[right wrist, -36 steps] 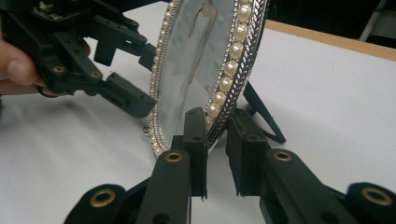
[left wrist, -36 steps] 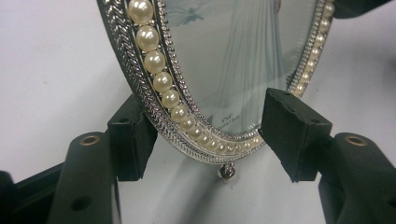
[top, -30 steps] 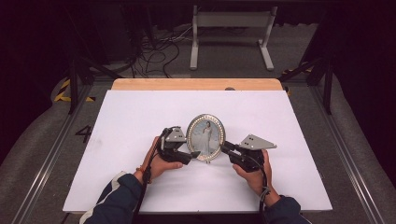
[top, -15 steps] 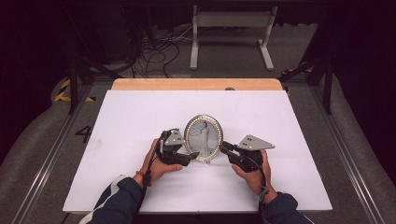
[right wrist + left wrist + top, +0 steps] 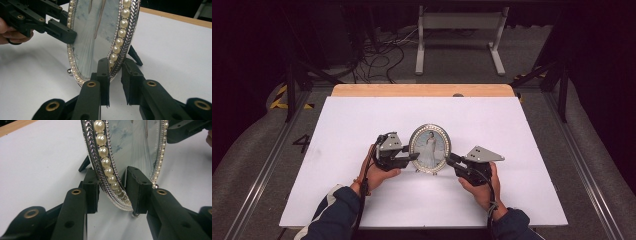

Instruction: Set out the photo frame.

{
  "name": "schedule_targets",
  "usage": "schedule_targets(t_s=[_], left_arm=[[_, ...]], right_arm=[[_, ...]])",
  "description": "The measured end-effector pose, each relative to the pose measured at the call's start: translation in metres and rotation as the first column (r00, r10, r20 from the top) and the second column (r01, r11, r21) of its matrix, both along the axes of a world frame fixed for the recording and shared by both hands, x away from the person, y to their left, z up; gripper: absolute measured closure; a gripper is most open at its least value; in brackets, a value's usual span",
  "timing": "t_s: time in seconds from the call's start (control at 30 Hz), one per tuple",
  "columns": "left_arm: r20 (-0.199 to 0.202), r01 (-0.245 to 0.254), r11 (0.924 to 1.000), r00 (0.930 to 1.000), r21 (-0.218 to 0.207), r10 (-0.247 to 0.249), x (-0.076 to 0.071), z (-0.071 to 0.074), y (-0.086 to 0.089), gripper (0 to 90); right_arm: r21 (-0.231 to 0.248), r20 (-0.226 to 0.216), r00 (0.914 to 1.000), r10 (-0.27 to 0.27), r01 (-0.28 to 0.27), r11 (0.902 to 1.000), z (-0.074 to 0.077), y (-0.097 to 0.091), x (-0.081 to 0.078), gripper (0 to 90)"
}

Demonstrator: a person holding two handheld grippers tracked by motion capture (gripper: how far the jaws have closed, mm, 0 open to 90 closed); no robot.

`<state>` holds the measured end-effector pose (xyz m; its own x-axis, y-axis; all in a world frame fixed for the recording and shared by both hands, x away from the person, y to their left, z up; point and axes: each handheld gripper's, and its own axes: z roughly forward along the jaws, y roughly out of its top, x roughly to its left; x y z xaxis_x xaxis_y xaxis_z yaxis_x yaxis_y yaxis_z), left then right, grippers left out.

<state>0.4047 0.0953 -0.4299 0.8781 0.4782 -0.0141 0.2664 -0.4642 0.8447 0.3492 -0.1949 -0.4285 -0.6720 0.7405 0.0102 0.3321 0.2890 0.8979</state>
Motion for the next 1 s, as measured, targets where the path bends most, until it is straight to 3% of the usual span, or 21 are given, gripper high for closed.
schedule_targets(t_s=[0.13,0.3,0.43,0.73,0.9,1.0], left_arm=[[-0.01,0.002,1.0,0.9999,-0.007,-0.002,-0.001,0.0,0.001,65.1],[0.018,0.011,0.9995,0.9998,0.031,-0.011,-0.008,0.0,-0.001,63.7],[0.025,0.014,0.9993,0.9996,0.034,-0.015,-0.012,0.001,-0.001,64.1],[-0.004,0.018,0.9998,0.9998,0.008,-0.018,-0.01,-0.003,0.003,64.5],[0.016,0.03,0.9988,0.9994,0.039,-0.03,-0.009,-0.002,0.003,62.9],[0.013,0.031,0.9989,0.9994,0.036,-0.032,-0.009,-0.003,0.003,62.9]], right_arm=[[0.002,-0.006,1.0,0.0,0.0,1.0,0.0,0.0,0.001,77.1],[-0.009,-0.005,1.0,-0.003,0.003,1.0,0.0,0.0,0.003,76.6],[-0.01,-0.006,1.0,-0.006,0.006,0.9999,0.0,0.0,0.004,76.2],[-0.015,0.004,1.0,0.001,-0.001,0.9999,0.0,0.002,0.004,75.8],[-0.02,0.0,0.9999,0.014,-0.014,0.9997,0.0,0.005,0.004,75.3],[-0.023,0.002,0.9999,0.016,-0.016,0.9996,0.0,0.005,0.003,75.3]])
